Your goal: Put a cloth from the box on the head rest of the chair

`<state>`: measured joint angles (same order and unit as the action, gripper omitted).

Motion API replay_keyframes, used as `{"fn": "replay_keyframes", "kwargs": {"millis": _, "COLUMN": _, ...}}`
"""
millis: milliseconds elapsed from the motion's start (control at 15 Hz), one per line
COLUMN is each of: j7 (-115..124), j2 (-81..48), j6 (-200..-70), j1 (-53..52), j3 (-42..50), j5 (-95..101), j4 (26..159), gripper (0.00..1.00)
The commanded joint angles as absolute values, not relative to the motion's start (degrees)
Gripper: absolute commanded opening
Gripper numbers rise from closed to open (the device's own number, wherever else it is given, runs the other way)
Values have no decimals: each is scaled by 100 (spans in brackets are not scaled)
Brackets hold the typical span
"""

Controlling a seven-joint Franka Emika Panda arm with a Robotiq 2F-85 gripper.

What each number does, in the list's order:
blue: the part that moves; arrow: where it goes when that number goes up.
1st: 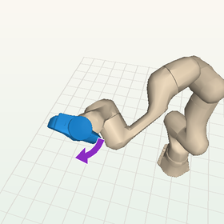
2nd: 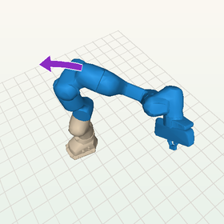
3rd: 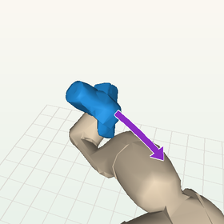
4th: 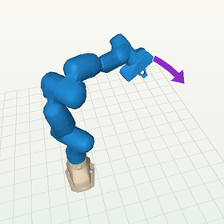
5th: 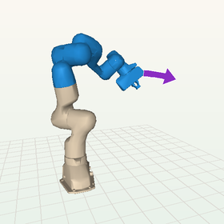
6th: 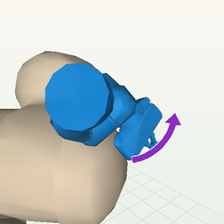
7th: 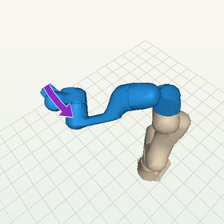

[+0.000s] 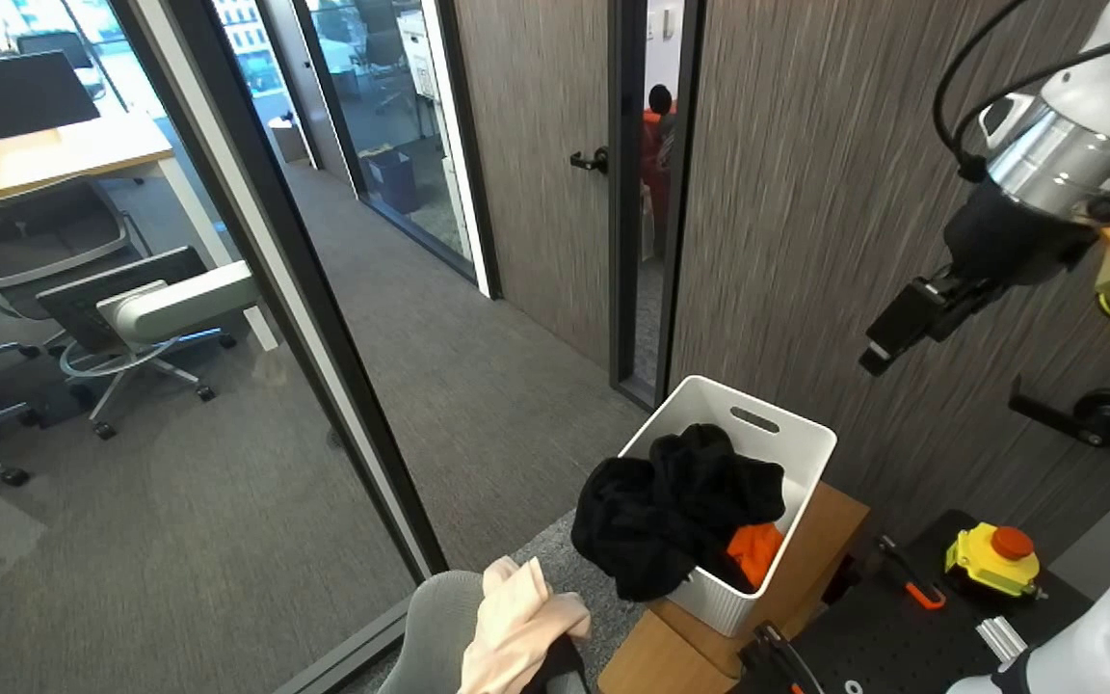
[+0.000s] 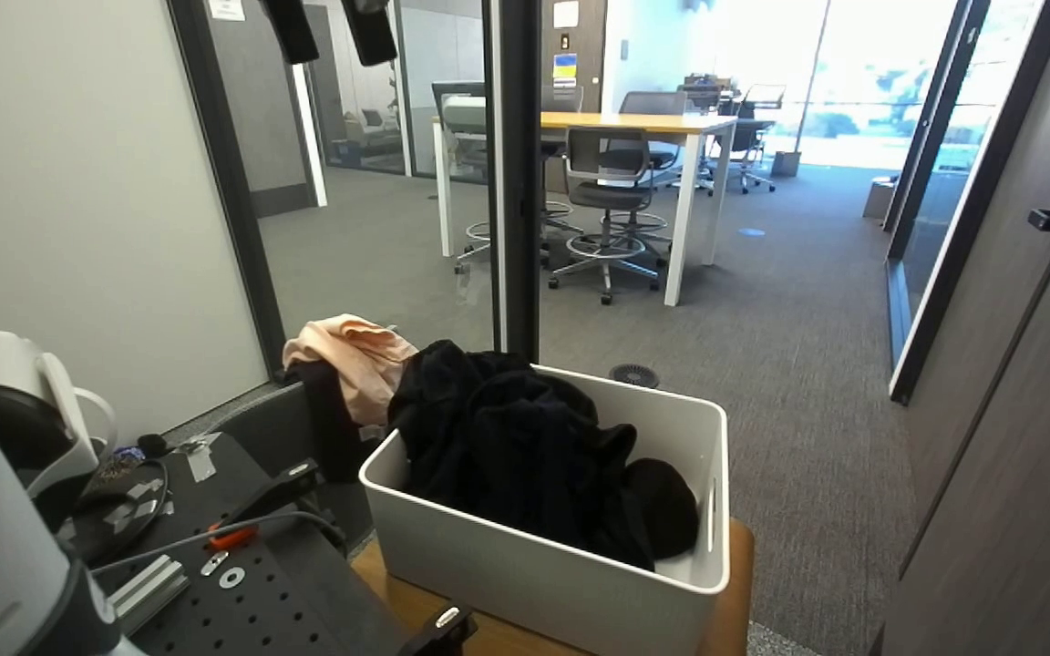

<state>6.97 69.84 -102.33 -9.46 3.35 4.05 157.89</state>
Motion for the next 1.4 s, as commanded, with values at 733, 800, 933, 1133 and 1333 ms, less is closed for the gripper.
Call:
{"fn": "replay_keyframes", "kwargs": {"millis": 733, "j7": -792, "j2": 6566, "j6": -10227, "j1": -535, "j3": 887, "j5": 14, "j4": 15843, "gripper": 100}}
{"fn": "replay_keyframes", "kwargs": {"millis": 800, "j7": -795, "j2": 6565, "j6": -10227, "j1": -536, "j3": 888, "j5": 15, "j4": 15843, "gripper": 100}}
{"fn": "replay_keyframes", "kwargs": {"millis": 933, "j7": -798, "j2": 6565, "j6": -10227, "j1": -536, "j3": 888, "j5": 15, "j4": 15843, "gripper": 100}}
{"fn": "replay_keyframes", "kwargs": {"millis": 1133, "j7": -800, "j2": 6565, "j6": -10227, "j1": -536, "j3": 888, "j5": 15, "j4": 15843, "gripper": 100}}
{"fn": "replay_keyframes", "kwargs": {"millis": 1333, "j7": -802, "j2": 6565, "j6": -10227, "j1": -536, "j3": 888, "j5": 15, "j4": 15843, "gripper": 100}}
